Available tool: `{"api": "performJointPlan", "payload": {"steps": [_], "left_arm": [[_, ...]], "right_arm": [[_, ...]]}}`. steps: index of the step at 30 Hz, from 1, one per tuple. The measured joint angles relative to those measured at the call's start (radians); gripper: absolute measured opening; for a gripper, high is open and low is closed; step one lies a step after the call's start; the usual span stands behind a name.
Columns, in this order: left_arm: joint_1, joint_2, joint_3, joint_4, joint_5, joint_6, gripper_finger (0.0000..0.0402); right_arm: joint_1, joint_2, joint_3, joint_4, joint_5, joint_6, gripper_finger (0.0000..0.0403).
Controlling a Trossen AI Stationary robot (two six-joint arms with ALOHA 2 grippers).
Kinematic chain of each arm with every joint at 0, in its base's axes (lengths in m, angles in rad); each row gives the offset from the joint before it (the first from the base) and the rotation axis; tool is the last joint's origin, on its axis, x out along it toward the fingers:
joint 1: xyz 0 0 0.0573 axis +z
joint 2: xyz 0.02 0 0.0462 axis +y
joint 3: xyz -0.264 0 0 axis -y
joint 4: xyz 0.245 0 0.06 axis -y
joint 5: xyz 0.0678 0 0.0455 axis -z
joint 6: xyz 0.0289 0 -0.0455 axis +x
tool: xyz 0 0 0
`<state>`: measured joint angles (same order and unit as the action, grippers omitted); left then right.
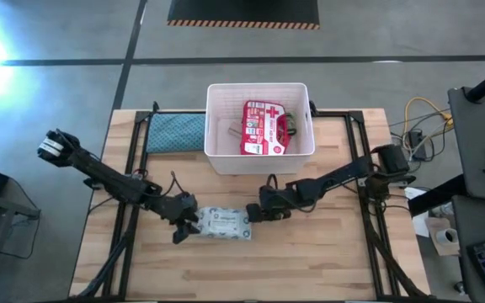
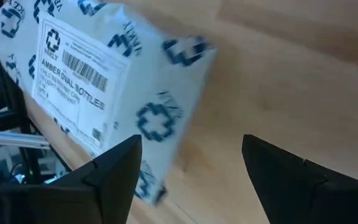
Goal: Pick & place medical supplies in basket/bin
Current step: Put the white mailer bag in the white bin
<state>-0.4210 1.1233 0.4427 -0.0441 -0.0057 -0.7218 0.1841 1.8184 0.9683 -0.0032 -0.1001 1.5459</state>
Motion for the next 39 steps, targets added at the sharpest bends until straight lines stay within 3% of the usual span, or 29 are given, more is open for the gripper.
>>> {"api": "performJointPlan", "payload": {"steps": [13, 19, 23, 27, 31, 35, 39], "left_arm": [[-0.005, 0.001, 0.015, -0.023, 0.013, 0.005, 0.0189], [-0.006, 0.002, 0.007, -0.057, 0.03, -0.02, 0.0189], [-0.006, 0.001, 0.026, -0.059, 0.03, -0.02, 0.0189], [-0.006, -0.01, 0.057, -0.076, 0.029, -0.02, 0.0189], [-0.027, -0.015, 0.131, -0.281, 0.031, -0.059, 0.0189], [-0.089, -0.017, 0.197, -0.411, 0.034, -0.087, 0.0189], [-0.152, -0.01, 0.239, -0.391, 0.018, -0.237, 0.0189]], "right_arm": [[-0.001, 0.259, 0.31, 0.01, -0.013, -0.149, 0.0263], [-0.002, 0.296, 0.445, -0.006, -0.035, -0.289, 0.0248], [-0.003, 0.286, 0.529, -0.14, -0.033, -0.406, 0.0221], [-0.006, 0.285, 0.624, -0.269, -0.054, -0.528, 0.0167], [-0.005, 0.283, 0.72, -0.438, 0.037, -0.644, 0.0122], [-0.025, 0.283, 0.803, -0.587, 0.106, -0.725, 0.0113], [-0.086, 0.283, 0.806, -0.598, 0.019, -0.737, 0.0115]]}}
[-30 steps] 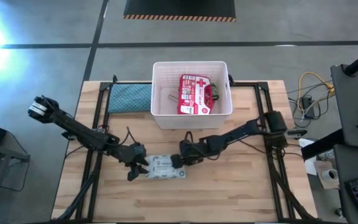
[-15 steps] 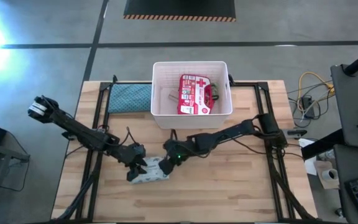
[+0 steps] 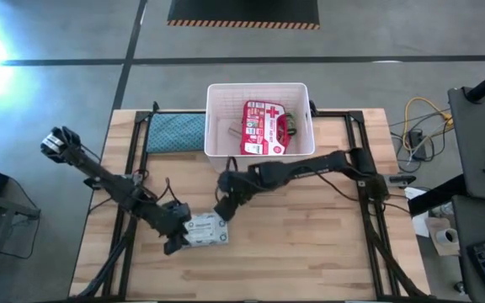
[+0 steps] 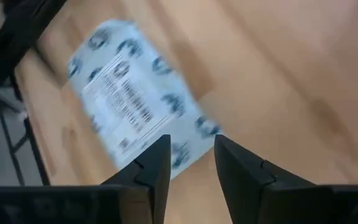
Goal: Pick & place medical supplies in basket/bin
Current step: Put the white mailer bag in the white bin
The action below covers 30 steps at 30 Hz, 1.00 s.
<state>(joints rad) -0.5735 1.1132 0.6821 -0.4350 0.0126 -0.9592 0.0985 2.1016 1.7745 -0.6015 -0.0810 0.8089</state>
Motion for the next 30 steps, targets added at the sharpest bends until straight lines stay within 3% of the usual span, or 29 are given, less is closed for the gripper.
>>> {"api": "performJointPlan", "payload": {"steps": [7, 11, 14, 19, 25, 30], "left_arm": [[-0.102, 0.085, 0.047, 0.005, -0.151, -0.375, 0.0158], [-0.143, 0.206, 0.096, 0.007, -0.172, -0.524, 0.0124], [-0.169, 0.313, 0.162, 0.004, -0.17, -0.6, 0.0096], [-0.189, 0.48, 0.301, -0.046, -0.167, -0.693, 0.0059], [-0.188, 0.617, 0.416, -0.304, -0.171, -0.871, 0.0038], [-0.216, 0.615, 0.387, -0.411, -0.194, -1.074, 0.0037]], "right_arm": [[-0.095, 0.056, -0.017, 0.021, -0.08, -0.017, 0.0111], [-0.099, 0.08, -0.013, 0.037, -0.161, -0.088, 0.0111], [-0.084, 0.088, -0.013, 0.045, -0.13, -0.124, 0.0106], [-0.071, 0.088, -0.013, 0.109, 0.037, -0.142, 0.0094], [-0.065, 0.088, -0.018, 0.165, 0.011, -0.163, 0.0081], [-0.05, 0.122, -0.02, 0.219, -0.006, -0.111, 0.0079]]}}
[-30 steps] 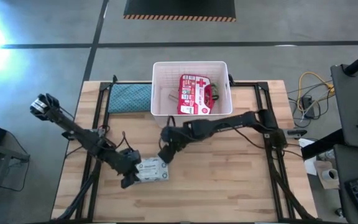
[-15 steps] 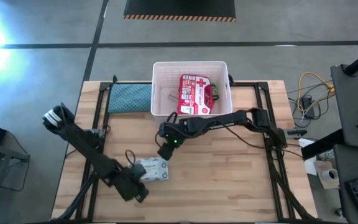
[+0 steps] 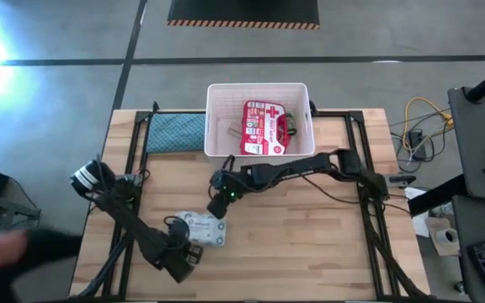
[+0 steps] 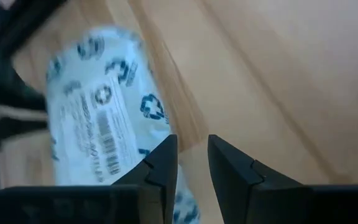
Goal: Pick & place medical supplies in basket/bin
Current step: Put the white mailer bag in the white bin
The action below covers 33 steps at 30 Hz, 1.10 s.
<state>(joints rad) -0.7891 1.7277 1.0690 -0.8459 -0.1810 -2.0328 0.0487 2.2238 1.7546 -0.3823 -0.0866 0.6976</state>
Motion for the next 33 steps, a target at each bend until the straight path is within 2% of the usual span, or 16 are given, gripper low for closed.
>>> {"api": "performJointPlan", "payload": {"steps": [4, 11, 16, 18, 23, 26, 29, 33], "left_arm": [[-0.009, -0.027, -0.06, -0.005, -0.024, -0.037, 0.0037], [-0.002, -0.088, -0.167, -0.001, -0.038, -0.038, 0.0037], [-0.003, -0.167, -0.204, 0.002, -0.05, -0.024, 0.0037], [-0.013, -0.215, -0.188, 0.0, -0.088, -0.002, 0.0037], [-0.044, -0.303, -0.145, 0.024, -0.294, 0.073, 0.0037], [-0.042, -0.325, -0.148, 0.029, -0.375, 0.125, 0.0037], [-0.04, -0.324, -0.18, 0.057, -0.374, 0.139, 0.0037], [-0.043, -0.301, -0.255, 0.199, -0.346, 0.139, 0.0037]], "right_arm": [[0.019, 0.062, -0.001, 0.043, -0.008, 0.014, 0.0079], [0.011, 0.127, -0.001, 0.116, -0.015, 0.131, 0.0077], [0.004, 0.133, -0.001, 0.165, -0.071, 0.131, 0.0077], [0.002, 0.132, 0.0, 0.158, -0.074, 0.13, 0.0077], [-0.005, 0.13, -0.001, 0.158, -0.076, 0.125, 0.0082], [-0.004, 0.13, -0.001, 0.156, -0.079, 0.119, 0.0094], [-0.003, 0.13, -0.001, 0.156, -0.101, 0.122, 0.0108], [-0.005, 0.13, -0.001, 0.16, -0.175, 0.062, 0.0124]]}}
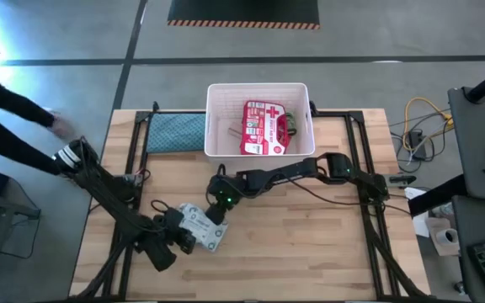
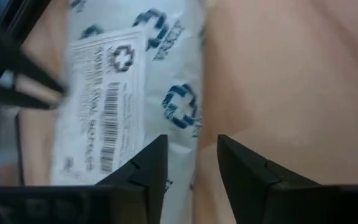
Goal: Pick & place medical supplies in basket/bin
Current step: Put the white mailer bag in the white bin
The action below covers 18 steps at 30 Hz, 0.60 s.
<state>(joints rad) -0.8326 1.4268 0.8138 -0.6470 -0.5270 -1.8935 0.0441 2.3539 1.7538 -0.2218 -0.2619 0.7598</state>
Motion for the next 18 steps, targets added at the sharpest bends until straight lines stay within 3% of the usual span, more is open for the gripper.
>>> {"api": "performJointPlan", "payload": {"steps": [7, 12, 18], "left_arm": [[-0.007, 0.016, -0.162, 0.37, -0.025, 0.0, 0.0037], [-0.033, 0.019, -0.177, 0.38, -0.027, 0.0, 0.0037], [-0.046, 0.021, -0.175, 0.363, 0.002, 0.0, 0.0037]], "right_arm": [[-0.014, 0.0, 0.0, -0.01, -0.134, -0.059, 0.0167], [-0.021, 0.0, 0.0, -0.006, -0.141, -0.061, 0.0203], [-0.015, 0.009, 0.0, 0.002, -0.261, -0.072, 0.0239]]}}
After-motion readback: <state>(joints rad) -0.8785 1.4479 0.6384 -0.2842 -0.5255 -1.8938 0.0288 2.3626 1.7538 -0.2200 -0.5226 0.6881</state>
